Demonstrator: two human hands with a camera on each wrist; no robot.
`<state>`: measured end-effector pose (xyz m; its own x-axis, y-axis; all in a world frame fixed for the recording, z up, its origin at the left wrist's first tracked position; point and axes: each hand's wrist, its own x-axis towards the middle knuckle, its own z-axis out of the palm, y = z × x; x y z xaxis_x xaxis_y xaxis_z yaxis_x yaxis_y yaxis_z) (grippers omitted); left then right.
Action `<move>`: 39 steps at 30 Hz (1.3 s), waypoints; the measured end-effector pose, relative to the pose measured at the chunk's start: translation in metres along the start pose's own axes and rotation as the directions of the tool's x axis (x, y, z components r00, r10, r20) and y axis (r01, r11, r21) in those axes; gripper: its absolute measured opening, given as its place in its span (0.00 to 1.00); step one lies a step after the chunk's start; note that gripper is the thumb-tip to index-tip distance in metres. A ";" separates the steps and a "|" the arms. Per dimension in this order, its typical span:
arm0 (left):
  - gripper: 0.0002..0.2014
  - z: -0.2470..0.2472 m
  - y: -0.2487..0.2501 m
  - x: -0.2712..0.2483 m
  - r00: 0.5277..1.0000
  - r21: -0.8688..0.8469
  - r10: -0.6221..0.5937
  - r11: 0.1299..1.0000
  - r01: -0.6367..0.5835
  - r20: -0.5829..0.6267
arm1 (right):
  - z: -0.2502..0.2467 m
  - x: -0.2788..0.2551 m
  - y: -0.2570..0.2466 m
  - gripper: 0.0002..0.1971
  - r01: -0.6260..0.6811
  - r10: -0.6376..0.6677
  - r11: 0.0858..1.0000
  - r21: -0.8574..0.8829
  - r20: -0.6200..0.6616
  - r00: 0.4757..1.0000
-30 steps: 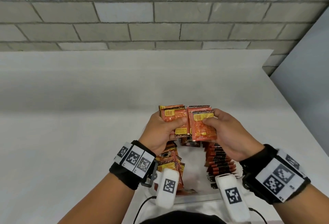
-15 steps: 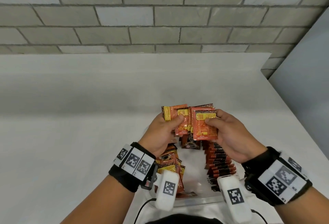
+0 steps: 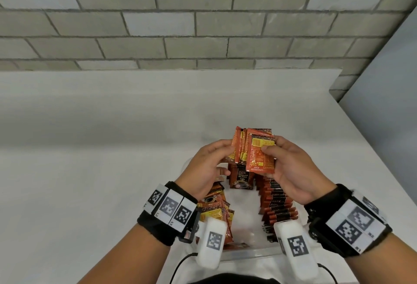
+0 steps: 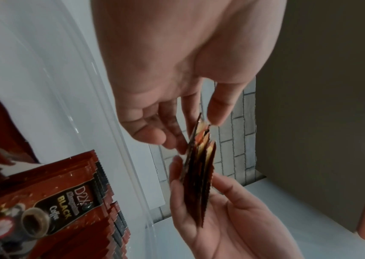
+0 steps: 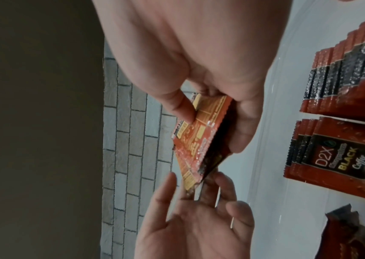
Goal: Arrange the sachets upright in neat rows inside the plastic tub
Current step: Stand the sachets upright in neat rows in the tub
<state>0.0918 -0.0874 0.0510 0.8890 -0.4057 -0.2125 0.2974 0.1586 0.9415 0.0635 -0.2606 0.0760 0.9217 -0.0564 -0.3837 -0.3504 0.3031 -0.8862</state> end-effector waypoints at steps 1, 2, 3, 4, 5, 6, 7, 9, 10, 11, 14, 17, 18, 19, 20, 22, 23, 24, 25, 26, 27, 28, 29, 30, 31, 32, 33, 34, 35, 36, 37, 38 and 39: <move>0.11 0.001 0.001 -0.001 1.000 -0.003 -0.005 1.000 0.005 0.008 | 0.001 0.000 0.000 0.15 0.002 -0.002 1.000 0.000 0.008 1.000; 0.13 0.001 0.002 -0.002 1.000 -0.010 -0.009 1.000 0.010 0.013 | 0.001 -0.001 -0.001 0.15 0.005 -0.005 1.000 0.007 0.021 1.000; 0.16 0.001 0.003 -0.002 1.000 -0.024 -0.012 1.000 0.012 0.015 | 0.002 -0.002 -0.002 0.14 0.010 -0.010 1.000 0.015 0.037 0.999; 0.19 0.000 0.003 -0.002 1.000 -0.047 -0.016 0.999 0.017 0.020 | 0.004 -0.003 -0.004 0.14 0.015 -0.016 1.000 0.021 0.056 0.998; 0.23 0.000 0.004 -0.002 0.999 -0.089 -0.025 0.996 0.028 0.035 | 0.006 -0.005 -0.005 0.14 0.021 -0.022 1.000 0.019 0.080 0.997; 0.27 0.000 0.003 -0.002 0.998 -0.137 -0.035 0.990 0.043 0.061 | 0.009 -0.006 -0.005 0.14 0.026 -0.027 1.000 0.013 0.107 0.994; 0.29 0.002 0.004 -0.002 0.994 -0.188 -0.039 0.980 0.058 0.105 | 0.013 -0.007 -0.004 0.14 0.032 -0.032 0.999 0.000 0.135 0.990; 0.21 0.008 0.008 -0.004 0.986 -0.266 -0.050 0.960 0.092 0.159 | 0.020 -0.008 -0.001 0.14 0.067 -0.053 0.995 -0.078 0.168 0.984; 0.18 0.010 0.009 -0.003 0.986 -0.297 -0.059 0.949 0.105 0.158 | 0.023 -0.009 0.000 0.14 0.100 -0.075 0.983 -0.153 0.163 0.984; 0.18 0.012 0.010 -0.002 0.987 -0.328 -0.067 0.938 0.112 0.146 | 0.025 -0.009 0.000 0.13 0.144 -0.107 0.956 -0.256 0.155 0.982; 0.18 0.013 0.006 0.001 0.988 -0.396 -0.069 0.910 0.118 0.137 | 0.023 -0.009 -0.002 0.15 0.254 -0.235 0.683 -0.685 0.124 0.964; 0.17 0.012 0.004 0.003 0.987 -0.411 -0.084 0.902 0.134 0.138 | 0.020 -0.014 -0.008 0.31 0.375 -0.381 0.410 -0.831 0.218 0.899; 0.15 0.012 0.004 0.004 0.986 -0.428 -0.086 0.893 0.141 0.146 | 0.020 -0.016 -0.011 0.37 0.444 -0.383 0.375 -0.814 0.300 0.874; 0.12 0.011 0.004 0.005 0.985 -0.441 -0.089 0.885 0.146 0.149 | 0.021 -0.018 -0.012 0.42 0.505 -0.357 0.343 -0.792 0.388 0.850; 0.09 0.012 0.004 0.006 0.985 -0.450 -0.090 0.881 0.149 0.151 | 0.022 -0.020 -0.012 0.46 0.552 -0.312 0.294 -0.781 0.468 0.827; 0.04 0.014 0.004 0.007 0.980 -0.456 -0.101 0.874 0.169 0.170 | 0.023 -0.018 -0.009 0.50 0.609 -0.238 0.147 -0.779 0.570 0.787; 0.03 0.014 0.004 0.008 0.979 -0.452 -0.104 0.875 0.175 0.178 | 0.024 -0.016 -0.008 0.51 0.621 -0.236 0.071 -0.780 0.592 0.771; 0.04 0.014 0.003 0.008 0.978 -0.449 -0.108 0.875 0.180 0.181 | 0.025 -0.013 -0.007 0.51 0.623 -0.256 0.013 -0.782 0.600 0.758; 0.04 0.014 0.003 0.008 0.976 -0.451 -0.113 0.873 0.185 0.184 | 0.026 -0.011 -0.006 0.51 0.617 -0.284 -0.026 -0.787 0.598 0.750; 0.05 0.015 0.002 0.008 0.975 -0.457 -0.111 0.869 0.188 0.191 | 0.026 -0.009 -0.006 0.49 0.606 -0.307 -0.049 -0.794 0.589 0.748; 0.05 0.014 0.002 0.008 0.975 -0.461 -0.109 0.867 0.188 0.193 | 0.026 -0.009 -0.006 0.49 0.598 -0.322 -0.057 -0.800 0.581 0.747; 0.05 0.014 0.002 0.007 0.975 -0.462 -0.104 0.867 0.185 0.195 | 0.026 -0.008 -0.005 0.49 0.599 -0.331 -0.058 -0.799 0.581 0.743; 0.05 0.014 0.003 0.006 0.977 -0.461 -0.102 0.869 0.179 0.186 | 0.026 -0.008 -0.005 0.49 0.607 -0.333 -0.064 -0.792 0.591 0.735; 0.04 0.015 0.003 0.006 0.980 -0.456 -0.098 0.874 0.169 0.176 | 0.026 -0.007 -0.004 0.49 0.614 -0.334 -0.075 -0.786 0.600 0.727; 0.03 0.015 0.003 0.005 0.982 -0.446 -0.089 0.882 0.154 0.164 | 0.026 -0.007 -0.003 0.49 0.615 -0.338 -0.082 -0.785 0.602 0.723; 0.03 0.016 0.002 0.005 0.985 -0.441 -0.074 0.887 0.136 0.156 | 0.026 -0.006 -0.003 0.48 0.612 -0.345 -0.083 -0.787 0.599 0.723; 0.04 0.016 0.001 0.006 0.987 -0.439 -0.056 0.891 0.116 0.147 | 0.026 -0.006 -0.003 0.48 0.608 -0.348 -0.083 -0.790 0.595 0.725; 0.05 0.016 0.001 0.005 0.990 -0.436 -0.038 0.895 0.096 0.139 | 0.025 -0.005 -0.003 0.47 0.611 -0.345 -0.084 -0.787 0.598 0.723; 0.06 0.014 0.002 0.006 0.991 -0.434 -0.022 0.898 0.079 0.135 | 0.025 -0.005 -0.002 0.47 0.623 -0.345 -0.071 -0.779 0.605 0.718; 0.08 0.012 0.002 0.006 0.991 -0.430 -0.014 0.900 0.071 0.134 | 0.024 -0.006 -0.003 0.47 0.633 -0.352 -0.026 -0.773 0.600 0.718; 0.10 0.009 0.003 0.007 0.990 -0.428 -0.011 0.901 0.070 0.138 | 0.023 -0.007 -0.004 0.46 0.631 -0.368 0.057 -0.774 0.571 0.734; 0.13 0.006 0.005 0.007 0.989 -0.431 -0.011 0.899 0.074 0.148 | 0.021 -0.008 -0.006 0.44 0.608 -0.388 0.164 -0.777 0.516 0.764; 0.15 0.002 0.005 0.007 0.988 -0.436 -0.015 0.896 0.083 0.157 | 0.018 -0.008 -0.008 0.41 0.576 -0.412 0.254 -0.777 0.452 0.791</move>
<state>0.0987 -0.0913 0.0553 0.8188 -0.5442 -0.1828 0.4921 0.5013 0.7117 0.0617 -0.2455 0.0903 0.9489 0.2602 0.1786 0.3125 -0.6952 -0.6474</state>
